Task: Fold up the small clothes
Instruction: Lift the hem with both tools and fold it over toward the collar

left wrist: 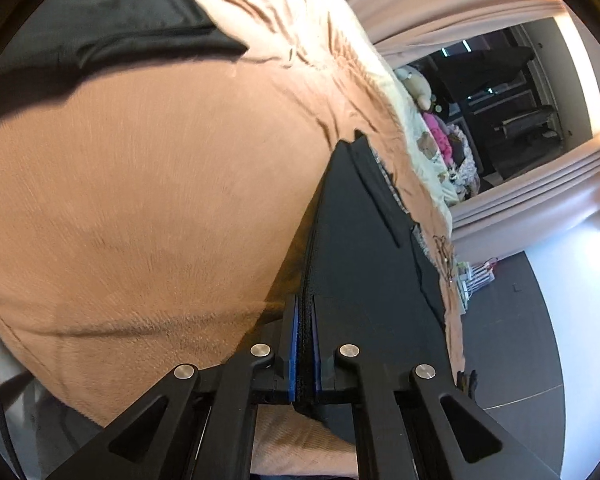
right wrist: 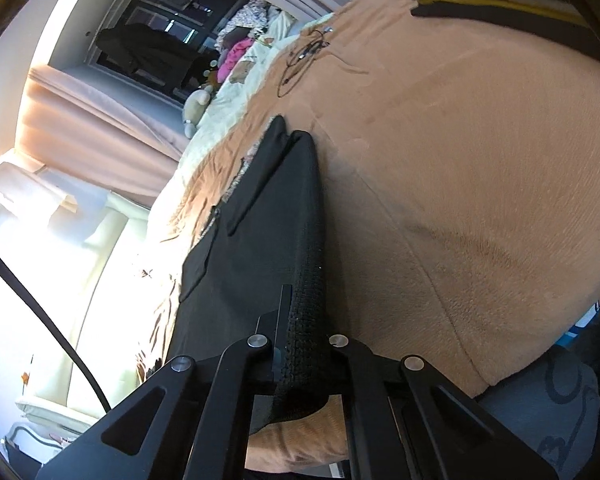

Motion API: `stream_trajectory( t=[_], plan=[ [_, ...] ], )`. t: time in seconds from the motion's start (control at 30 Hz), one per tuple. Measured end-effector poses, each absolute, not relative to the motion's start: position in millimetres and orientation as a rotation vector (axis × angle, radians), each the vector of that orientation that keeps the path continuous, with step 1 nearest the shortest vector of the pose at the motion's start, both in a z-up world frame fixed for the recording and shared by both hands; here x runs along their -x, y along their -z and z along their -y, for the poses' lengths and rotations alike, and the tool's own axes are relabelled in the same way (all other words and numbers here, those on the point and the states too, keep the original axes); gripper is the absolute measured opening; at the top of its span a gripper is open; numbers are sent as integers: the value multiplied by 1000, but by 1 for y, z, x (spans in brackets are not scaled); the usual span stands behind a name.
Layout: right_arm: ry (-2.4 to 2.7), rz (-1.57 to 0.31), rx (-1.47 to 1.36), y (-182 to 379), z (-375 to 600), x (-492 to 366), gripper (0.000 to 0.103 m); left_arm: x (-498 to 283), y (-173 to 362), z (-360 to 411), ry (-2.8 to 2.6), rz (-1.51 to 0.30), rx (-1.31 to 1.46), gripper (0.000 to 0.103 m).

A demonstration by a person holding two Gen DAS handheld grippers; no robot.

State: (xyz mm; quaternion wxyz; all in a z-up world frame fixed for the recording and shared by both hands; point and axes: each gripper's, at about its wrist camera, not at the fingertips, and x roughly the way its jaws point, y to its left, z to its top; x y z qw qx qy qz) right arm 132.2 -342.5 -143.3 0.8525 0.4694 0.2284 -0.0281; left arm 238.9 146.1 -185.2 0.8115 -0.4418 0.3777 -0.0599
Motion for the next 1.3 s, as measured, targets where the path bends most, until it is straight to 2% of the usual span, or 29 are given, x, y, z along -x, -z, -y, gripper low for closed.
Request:
stream_trajectory(
  t=[0.93,1.3],
  plan=[
    [-87,-350,-857,93,336,0,0,-110,49,-176,245,-575,957,5],
    [-113,-314,-822,94,340,13,0,-88,25,-183,276,-521,960,5]
  ],
)
